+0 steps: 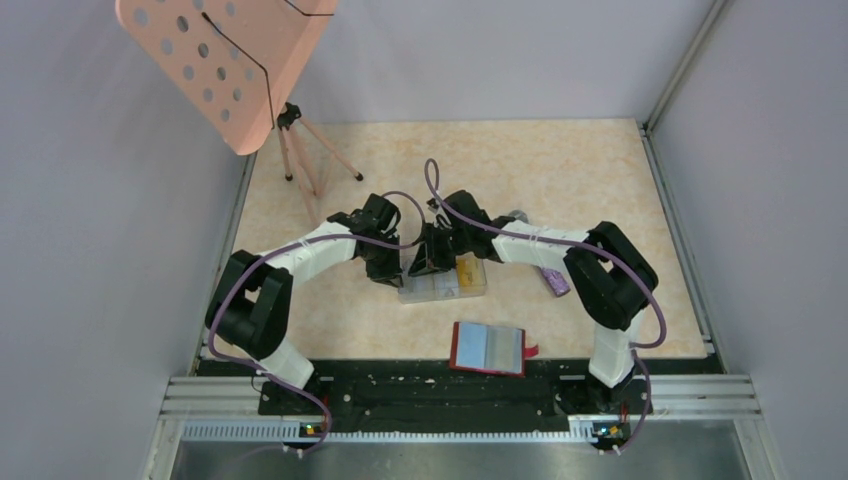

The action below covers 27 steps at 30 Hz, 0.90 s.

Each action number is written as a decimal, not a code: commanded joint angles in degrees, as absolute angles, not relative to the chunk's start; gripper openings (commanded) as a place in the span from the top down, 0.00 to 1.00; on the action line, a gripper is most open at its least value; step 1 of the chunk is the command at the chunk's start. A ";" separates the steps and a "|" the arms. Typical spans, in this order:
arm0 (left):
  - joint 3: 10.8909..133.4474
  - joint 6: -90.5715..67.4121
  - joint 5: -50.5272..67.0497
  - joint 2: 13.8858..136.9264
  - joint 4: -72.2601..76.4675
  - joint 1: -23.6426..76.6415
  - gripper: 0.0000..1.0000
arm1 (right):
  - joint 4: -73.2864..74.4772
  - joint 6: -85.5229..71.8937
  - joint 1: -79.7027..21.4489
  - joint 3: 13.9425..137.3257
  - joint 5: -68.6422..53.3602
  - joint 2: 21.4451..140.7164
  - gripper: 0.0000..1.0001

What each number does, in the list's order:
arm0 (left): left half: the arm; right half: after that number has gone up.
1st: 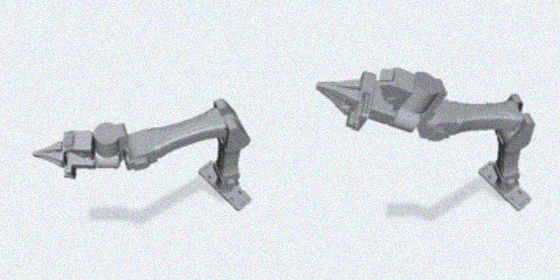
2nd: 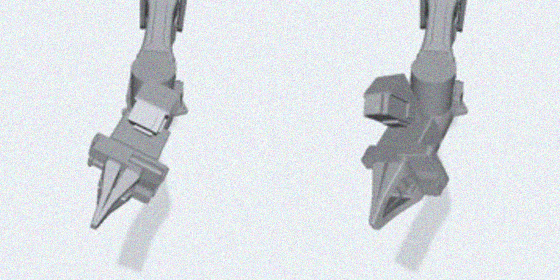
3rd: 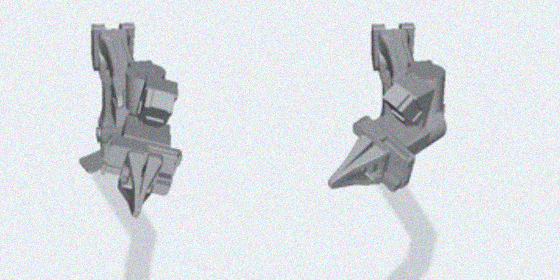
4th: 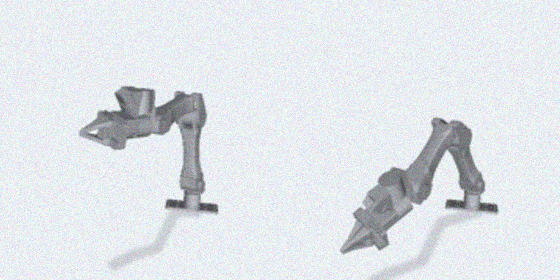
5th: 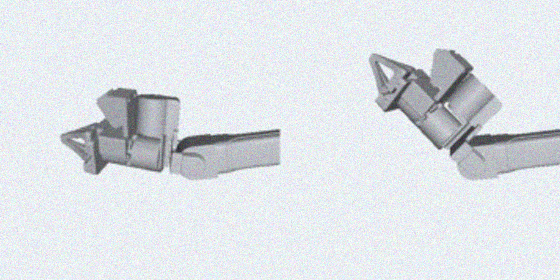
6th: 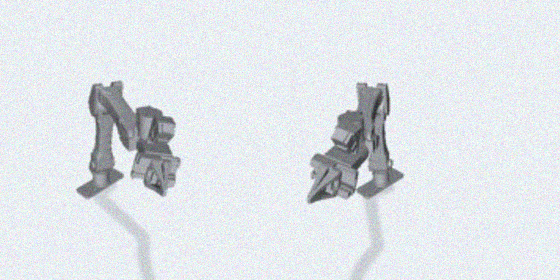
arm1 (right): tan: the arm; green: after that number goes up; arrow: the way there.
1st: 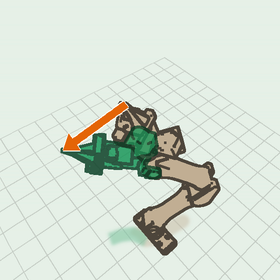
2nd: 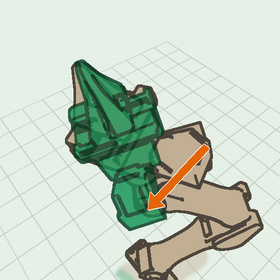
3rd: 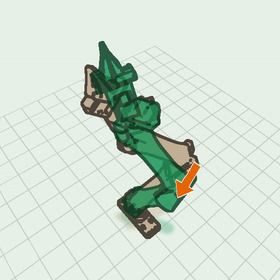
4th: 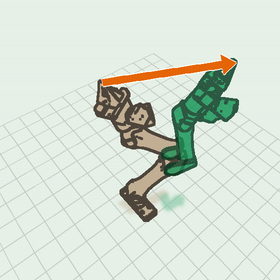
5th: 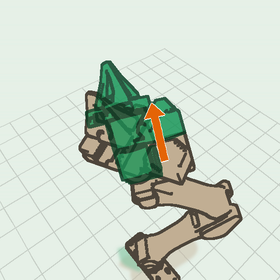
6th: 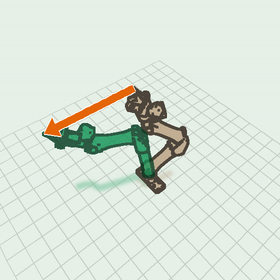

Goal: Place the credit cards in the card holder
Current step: Pick up the credit card from the storage box.

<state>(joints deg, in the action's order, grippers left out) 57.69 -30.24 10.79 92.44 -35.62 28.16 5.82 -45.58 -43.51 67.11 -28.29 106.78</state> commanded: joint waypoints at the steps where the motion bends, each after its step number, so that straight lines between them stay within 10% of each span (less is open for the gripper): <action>1: 56.58 -29.49 12.07 93.24 -33.00 28.79 0.86 | -0.30 -47.33 -44.32 65.94 -30.34 106.77 0.84; 18: 57.14 -28.96 10.97 92.66 -34.00 28.82 0.87 | 15.31 -40.04 -44.39 67.53 -15.86 104.09 0.65; 27: 58.76 -28.26 7.79 81.88 -34.47 28.89 0.65 | 15.99 -40.02 -44.39 66.90 -15.28 102.58 0.61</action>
<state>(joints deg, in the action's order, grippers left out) 57.41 -29.56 9.26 88.44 -35.59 28.58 14.55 -41.30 -43.88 64.95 -17.23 105.65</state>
